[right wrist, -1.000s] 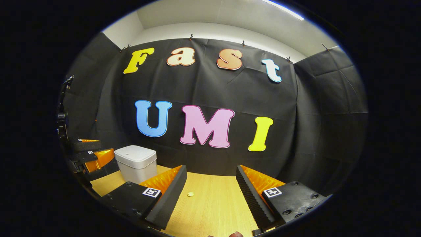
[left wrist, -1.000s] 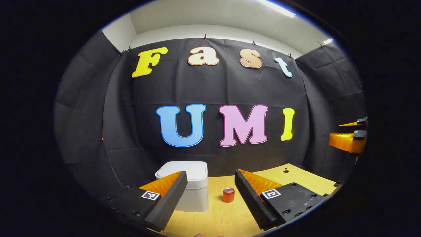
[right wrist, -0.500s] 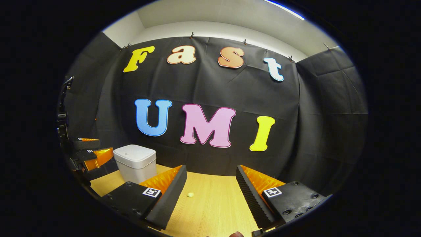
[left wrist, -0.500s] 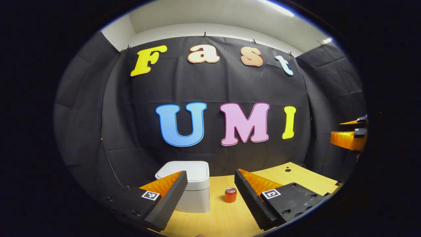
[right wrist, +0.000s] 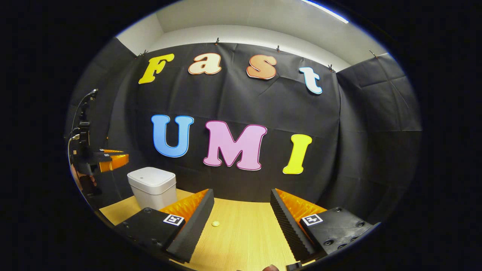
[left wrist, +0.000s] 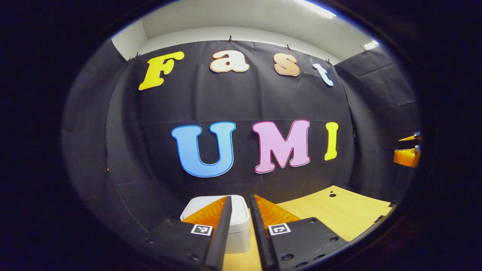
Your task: Press the lid of the desktop garbage bin to open it, pick up the crumpled paper on the desktop and throw it into the bin, then pick up the pop can on the desktop and drop it into the bin, and finally close the garbage bin lid.
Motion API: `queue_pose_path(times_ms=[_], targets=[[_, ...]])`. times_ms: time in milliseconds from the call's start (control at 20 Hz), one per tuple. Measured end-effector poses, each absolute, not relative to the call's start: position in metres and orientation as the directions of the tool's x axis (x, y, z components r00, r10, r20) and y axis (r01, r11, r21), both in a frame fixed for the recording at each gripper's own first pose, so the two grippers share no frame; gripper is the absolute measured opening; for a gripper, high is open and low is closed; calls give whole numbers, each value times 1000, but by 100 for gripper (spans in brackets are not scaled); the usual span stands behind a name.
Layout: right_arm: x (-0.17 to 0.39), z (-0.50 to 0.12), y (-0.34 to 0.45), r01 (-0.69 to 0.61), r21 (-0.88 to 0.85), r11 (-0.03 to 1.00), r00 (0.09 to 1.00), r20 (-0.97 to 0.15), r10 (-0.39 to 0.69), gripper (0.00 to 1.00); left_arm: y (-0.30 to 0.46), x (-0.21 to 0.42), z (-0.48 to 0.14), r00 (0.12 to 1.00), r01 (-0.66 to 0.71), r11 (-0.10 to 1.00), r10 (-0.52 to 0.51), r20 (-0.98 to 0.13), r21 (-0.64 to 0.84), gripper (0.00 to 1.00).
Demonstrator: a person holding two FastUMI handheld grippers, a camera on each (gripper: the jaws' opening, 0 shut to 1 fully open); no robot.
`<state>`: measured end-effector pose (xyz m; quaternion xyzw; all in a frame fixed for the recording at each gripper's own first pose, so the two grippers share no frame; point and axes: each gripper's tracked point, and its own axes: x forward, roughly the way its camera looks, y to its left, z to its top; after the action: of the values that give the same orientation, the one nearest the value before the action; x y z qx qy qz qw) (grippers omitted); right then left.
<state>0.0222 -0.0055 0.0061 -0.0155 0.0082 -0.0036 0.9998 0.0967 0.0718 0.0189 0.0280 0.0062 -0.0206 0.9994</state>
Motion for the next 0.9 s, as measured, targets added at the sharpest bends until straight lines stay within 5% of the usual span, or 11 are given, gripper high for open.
queue_pose_path(times_ms=[50, 100, 250, 600, 900], targets=[[22, 6, -7, 16, -31, 999, 1000, -13, -16, 96, 75, 108, 19, 998, 65, 996, -64, -25, 59, 17], [20, 6, -7, 20, -23, 1000, 1000, -15, -21, 93, 81, 120, 15, 995, 85, 995, -82, -51, 51, 7], [17, 6, -5, 39, 29, 999, 999, -26, -38, 96, 93, 158, -15, 970, 127, 991, -133, -206, -42, 5], [8, -1, -7, 82, 26, 996, 996, -46, -81, 96, 115, 220, -100, 861, 141, 990, -123, -494, -1, 6], [17, -11, -2, 93, 19, 996, 992, -83, -91, 93, 131, 238, -144, 806, 89, 996, -57, -589, 25, 6]])
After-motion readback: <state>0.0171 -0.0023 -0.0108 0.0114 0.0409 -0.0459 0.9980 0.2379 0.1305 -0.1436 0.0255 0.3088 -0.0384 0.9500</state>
